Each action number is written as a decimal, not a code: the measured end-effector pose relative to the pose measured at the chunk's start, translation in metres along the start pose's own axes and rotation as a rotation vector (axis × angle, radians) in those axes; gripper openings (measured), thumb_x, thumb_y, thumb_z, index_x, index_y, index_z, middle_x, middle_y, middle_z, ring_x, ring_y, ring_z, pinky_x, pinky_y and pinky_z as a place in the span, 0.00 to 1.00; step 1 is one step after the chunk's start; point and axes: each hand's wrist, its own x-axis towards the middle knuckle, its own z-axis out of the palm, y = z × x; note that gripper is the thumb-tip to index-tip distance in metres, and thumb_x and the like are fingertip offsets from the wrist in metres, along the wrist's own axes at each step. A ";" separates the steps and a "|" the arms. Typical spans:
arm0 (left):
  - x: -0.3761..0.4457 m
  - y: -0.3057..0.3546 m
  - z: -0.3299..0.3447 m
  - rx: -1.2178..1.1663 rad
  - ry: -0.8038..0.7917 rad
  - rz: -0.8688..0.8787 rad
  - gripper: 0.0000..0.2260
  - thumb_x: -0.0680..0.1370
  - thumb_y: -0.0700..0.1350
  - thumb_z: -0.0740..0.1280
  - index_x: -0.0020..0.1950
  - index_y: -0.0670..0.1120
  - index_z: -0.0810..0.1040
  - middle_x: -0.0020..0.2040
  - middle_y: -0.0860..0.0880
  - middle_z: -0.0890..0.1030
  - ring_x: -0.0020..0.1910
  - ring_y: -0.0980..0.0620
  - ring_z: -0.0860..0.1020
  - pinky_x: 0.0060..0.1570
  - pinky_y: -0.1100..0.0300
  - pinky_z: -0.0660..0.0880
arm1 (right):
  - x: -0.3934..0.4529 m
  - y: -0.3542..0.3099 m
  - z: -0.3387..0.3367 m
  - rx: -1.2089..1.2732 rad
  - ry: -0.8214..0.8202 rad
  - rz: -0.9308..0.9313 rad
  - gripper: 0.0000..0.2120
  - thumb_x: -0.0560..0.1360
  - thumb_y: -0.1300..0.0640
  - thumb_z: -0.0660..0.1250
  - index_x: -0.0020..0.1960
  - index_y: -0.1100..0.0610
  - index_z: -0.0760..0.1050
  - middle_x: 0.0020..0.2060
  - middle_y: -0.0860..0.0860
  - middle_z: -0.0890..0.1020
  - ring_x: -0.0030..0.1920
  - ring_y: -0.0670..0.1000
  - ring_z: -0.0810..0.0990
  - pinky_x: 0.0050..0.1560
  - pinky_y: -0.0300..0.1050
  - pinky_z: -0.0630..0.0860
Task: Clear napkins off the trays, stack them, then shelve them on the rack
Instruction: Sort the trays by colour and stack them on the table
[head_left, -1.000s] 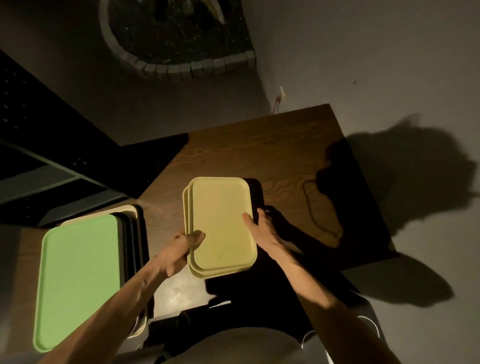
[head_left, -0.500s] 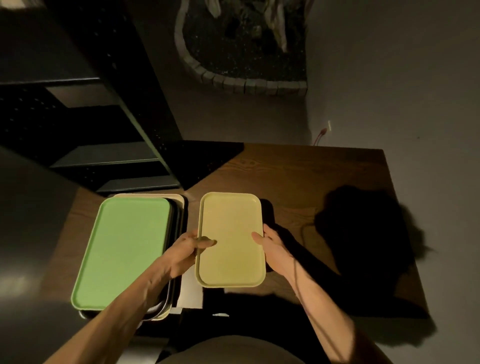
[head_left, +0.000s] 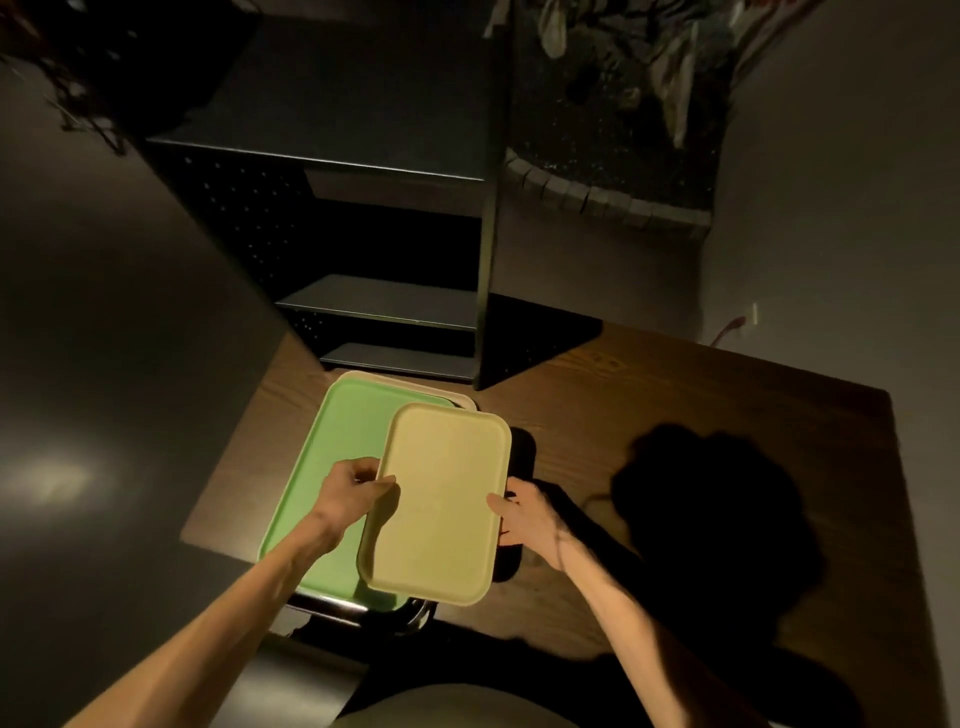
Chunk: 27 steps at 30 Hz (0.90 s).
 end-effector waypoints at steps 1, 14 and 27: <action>0.002 -0.002 -0.011 0.036 0.029 0.014 0.06 0.75 0.37 0.70 0.40 0.46 0.82 0.32 0.52 0.82 0.37 0.48 0.80 0.38 0.58 0.75 | 0.004 -0.003 0.010 -0.034 0.002 -0.001 0.16 0.82 0.57 0.62 0.68 0.57 0.71 0.50 0.47 0.82 0.51 0.51 0.84 0.49 0.47 0.83; 0.043 -0.032 -0.083 0.397 0.110 0.097 0.07 0.75 0.36 0.66 0.42 0.42 0.84 0.40 0.45 0.84 0.40 0.46 0.83 0.44 0.53 0.81 | 0.045 -0.026 0.094 -0.204 0.162 0.068 0.08 0.74 0.65 0.70 0.40 0.55 0.74 0.44 0.59 0.82 0.38 0.56 0.84 0.39 0.46 0.84; 0.066 -0.043 -0.094 0.621 0.044 0.190 0.06 0.74 0.35 0.67 0.47 0.42 0.83 0.42 0.46 0.85 0.41 0.48 0.82 0.46 0.58 0.79 | 0.055 -0.017 0.118 -0.481 0.336 0.085 0.13 0.73 0.54 0.71 0.56 0.58 0.75 0.45 0.56 0.83 0.32 0.47 0.85 0.41 0.46 0.83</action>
